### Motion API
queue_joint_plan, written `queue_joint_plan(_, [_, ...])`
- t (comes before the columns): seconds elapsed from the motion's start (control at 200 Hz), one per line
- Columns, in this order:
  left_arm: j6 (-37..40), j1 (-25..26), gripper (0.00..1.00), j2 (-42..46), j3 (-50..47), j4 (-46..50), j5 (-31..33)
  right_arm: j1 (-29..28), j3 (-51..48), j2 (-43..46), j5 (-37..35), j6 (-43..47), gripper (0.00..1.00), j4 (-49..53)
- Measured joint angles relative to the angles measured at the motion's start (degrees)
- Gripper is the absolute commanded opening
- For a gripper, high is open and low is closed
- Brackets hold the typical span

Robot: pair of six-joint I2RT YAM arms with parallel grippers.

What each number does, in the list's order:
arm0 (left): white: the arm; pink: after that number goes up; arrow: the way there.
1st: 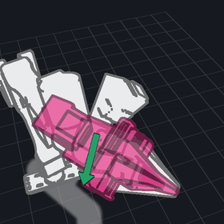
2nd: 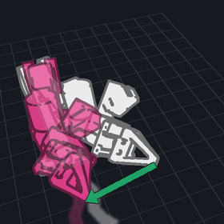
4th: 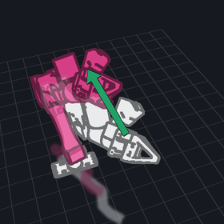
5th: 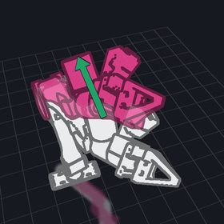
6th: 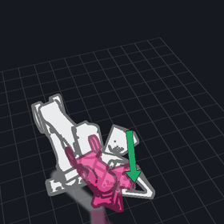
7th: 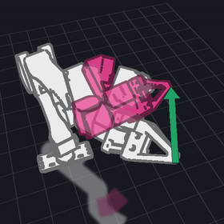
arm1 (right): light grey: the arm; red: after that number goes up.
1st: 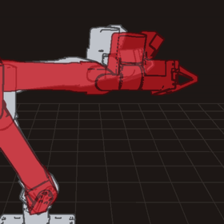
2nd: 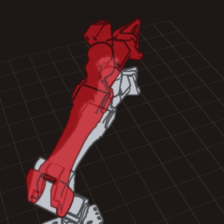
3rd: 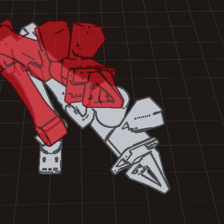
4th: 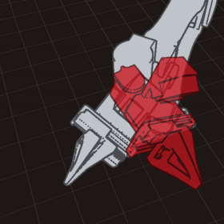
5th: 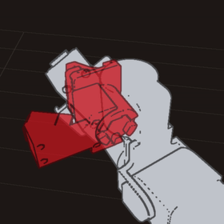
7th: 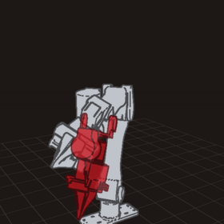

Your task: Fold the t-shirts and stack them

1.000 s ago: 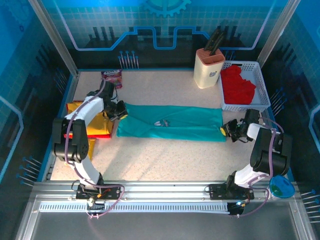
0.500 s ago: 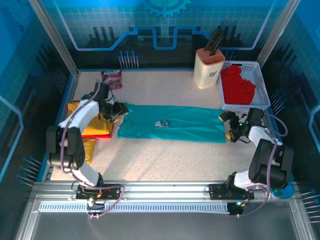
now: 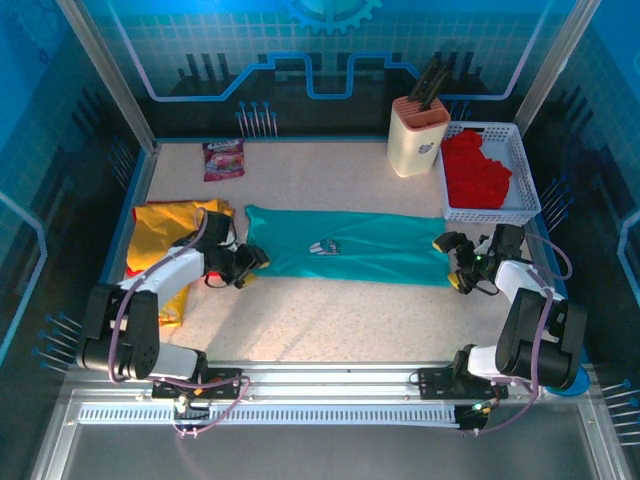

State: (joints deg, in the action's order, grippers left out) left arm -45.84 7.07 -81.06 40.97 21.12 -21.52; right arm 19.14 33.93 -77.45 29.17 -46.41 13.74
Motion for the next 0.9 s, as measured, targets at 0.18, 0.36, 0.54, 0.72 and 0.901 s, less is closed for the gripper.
queue_joint_plan(0.18, [-3.4, 0.8, 0.41, -3.2, 0.0, -6.6, -1.1, 0.0, -0.2, 0.9, 0.0, 0.0, 0.99, 0.2])
queue_joint_plan(0.36, [-5.1, 1.5, 0.33, -5.3, 0.0, -9.9, -1.5, 0.0, -0.2, 1.0, 0.0, 0.0, 0.99, 0.3])
queue_joint_plan(0.54, [-6.2, 2.4, 0.35, -6.3, 0.0, -11.0, -1.5, 0.0, -0.2, 1.0, 0.0, 0.0, 0.98, 0.4])
queue_joint_plan(0.72, [-6.8, 3.0, 0.45, -4.8, -1.1, -11.0, -1.4, 0.0, -0.2, 1.0, 0.0, 0.0, 0.98, 0.3])
queue_joint_plan(0.901, [-7.3, 3.8, 0.47, -2.7, -2.5, -11.0, -1.3, 0.0, -0.2, 0.7, 0.1, 0.0, 0.97, 0.3])
